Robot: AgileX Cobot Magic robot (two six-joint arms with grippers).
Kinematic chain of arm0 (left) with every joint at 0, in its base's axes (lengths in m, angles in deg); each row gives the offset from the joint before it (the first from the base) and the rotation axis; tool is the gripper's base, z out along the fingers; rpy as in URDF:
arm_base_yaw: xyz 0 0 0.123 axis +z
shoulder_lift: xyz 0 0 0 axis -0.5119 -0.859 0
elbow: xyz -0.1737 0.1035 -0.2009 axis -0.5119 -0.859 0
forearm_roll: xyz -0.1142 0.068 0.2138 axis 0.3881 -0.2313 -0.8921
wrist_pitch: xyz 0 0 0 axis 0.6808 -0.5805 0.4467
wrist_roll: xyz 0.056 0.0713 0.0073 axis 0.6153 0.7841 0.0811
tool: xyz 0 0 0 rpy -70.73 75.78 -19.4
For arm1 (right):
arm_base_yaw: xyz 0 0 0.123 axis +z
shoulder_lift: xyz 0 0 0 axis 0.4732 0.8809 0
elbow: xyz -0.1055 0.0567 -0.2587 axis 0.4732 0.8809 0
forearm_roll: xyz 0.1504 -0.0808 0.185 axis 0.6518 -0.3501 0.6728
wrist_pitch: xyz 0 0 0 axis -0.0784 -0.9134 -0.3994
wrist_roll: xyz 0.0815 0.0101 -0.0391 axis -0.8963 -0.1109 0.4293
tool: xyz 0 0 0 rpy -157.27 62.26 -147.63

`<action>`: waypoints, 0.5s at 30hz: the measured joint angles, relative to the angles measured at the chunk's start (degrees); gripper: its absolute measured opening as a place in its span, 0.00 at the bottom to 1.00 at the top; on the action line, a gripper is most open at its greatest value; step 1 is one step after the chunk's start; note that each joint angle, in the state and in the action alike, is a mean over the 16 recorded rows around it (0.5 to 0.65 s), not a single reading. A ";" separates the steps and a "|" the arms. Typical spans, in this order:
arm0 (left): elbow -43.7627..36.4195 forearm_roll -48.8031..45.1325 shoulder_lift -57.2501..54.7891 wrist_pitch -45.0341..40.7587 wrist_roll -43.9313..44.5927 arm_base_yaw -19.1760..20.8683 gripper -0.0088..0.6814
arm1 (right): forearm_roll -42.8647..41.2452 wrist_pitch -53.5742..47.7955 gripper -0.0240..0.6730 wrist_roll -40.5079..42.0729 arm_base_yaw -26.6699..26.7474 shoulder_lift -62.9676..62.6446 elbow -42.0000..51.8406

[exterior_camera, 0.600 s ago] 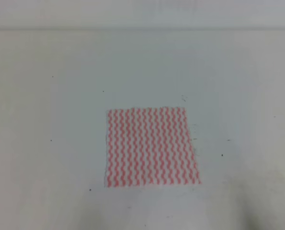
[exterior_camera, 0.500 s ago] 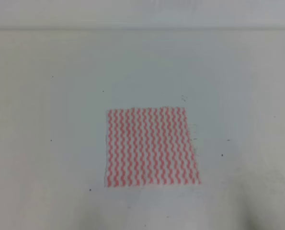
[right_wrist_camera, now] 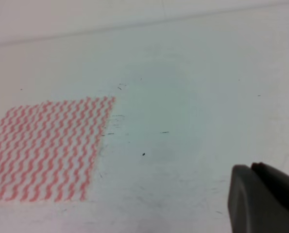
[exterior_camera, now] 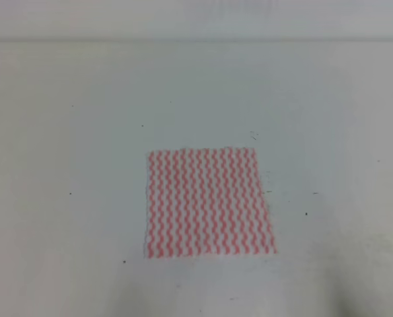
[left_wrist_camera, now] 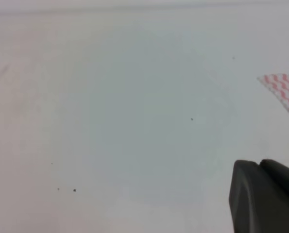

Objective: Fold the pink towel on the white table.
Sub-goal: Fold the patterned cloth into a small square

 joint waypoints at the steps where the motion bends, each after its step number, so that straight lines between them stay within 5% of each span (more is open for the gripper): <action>1: -0.05 0.27 0.14 0.63 -0.37 0.00 0.01 | 0.08 0.07 0.01 0.00 0.00 -0.10 0.09; 8: -0.10 5.20 0.29 6.42 -5.12 0.00 0.01 | 2.49 2.47 0.01 -0.03 0.00 0.10 -0.10; 15: -0.10 12.48 0.29 11.91 -10.84 0.00 0.01 | 14.06 9.28 0.01 -0.05 0.00 -0.10 0.16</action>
